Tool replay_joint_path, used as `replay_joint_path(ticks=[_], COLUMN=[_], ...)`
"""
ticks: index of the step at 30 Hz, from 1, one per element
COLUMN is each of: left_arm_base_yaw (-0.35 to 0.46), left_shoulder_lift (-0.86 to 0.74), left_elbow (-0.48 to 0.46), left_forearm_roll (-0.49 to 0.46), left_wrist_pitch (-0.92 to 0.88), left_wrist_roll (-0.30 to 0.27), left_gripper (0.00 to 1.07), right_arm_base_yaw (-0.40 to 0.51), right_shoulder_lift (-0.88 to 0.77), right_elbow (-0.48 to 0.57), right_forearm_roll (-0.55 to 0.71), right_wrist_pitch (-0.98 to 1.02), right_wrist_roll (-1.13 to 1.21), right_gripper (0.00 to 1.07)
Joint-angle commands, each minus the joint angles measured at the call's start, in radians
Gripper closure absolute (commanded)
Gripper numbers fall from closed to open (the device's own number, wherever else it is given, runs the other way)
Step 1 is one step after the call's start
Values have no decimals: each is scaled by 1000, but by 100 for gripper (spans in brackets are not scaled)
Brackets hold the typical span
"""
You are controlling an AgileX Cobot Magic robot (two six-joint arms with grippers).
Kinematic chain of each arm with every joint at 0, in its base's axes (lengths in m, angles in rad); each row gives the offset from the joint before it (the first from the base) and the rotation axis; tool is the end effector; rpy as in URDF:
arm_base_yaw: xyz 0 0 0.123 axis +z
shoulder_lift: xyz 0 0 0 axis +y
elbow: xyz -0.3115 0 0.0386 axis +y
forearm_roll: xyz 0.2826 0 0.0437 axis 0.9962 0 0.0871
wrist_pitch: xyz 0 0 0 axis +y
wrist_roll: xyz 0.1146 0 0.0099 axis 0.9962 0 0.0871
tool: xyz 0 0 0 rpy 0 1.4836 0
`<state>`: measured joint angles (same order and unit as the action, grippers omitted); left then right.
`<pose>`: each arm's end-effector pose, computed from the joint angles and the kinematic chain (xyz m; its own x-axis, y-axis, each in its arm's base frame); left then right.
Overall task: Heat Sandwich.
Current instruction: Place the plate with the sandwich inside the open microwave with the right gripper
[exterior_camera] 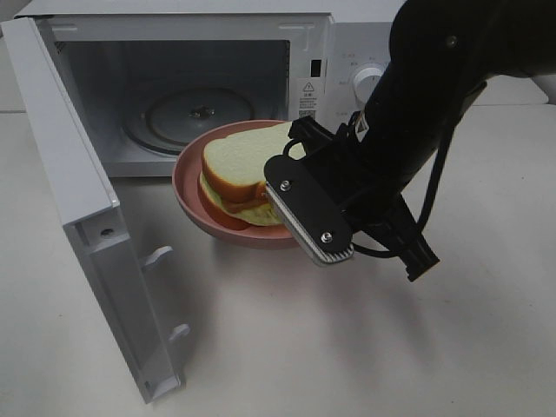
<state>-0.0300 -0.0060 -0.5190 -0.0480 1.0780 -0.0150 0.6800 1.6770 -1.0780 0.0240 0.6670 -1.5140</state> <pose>0.0134 -0.0053 0.2875 -0.4507 -0.0242 -0.8923 0.0508 0.9973 -0.0527 0.2892 0.2360 0.1991 0.5770 -0.8156 -0.0426 -0.7643 -0.5209 -0.3800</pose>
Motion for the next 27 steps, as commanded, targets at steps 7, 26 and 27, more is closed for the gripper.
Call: replay_joint_path(ticks=[7, 26, 27], left_arm_base_yaw=[-5, -5, -5], left_shoulder_lift=[-22, -22, -22], left_elbow=[3, 3, 3], left_forearm_roll=[-2, -2, -2], left_wrist_pitch=[-7, -7, -7], left_wrist_roll=[-4, -4, -4], left_gripper=[11, 11, 11], right_arm_base_yaw=[-3, -3, -3], right_shoulder_lift=[59, 182, 192], right_elbow=[-107, -275, -285], right_forearm_roll=[22, 28, 26], right_wrist_pitch=[8, 43, 42], right_wrist_roll=[13, 41, 42], right_gripper=[107, 107, 107])
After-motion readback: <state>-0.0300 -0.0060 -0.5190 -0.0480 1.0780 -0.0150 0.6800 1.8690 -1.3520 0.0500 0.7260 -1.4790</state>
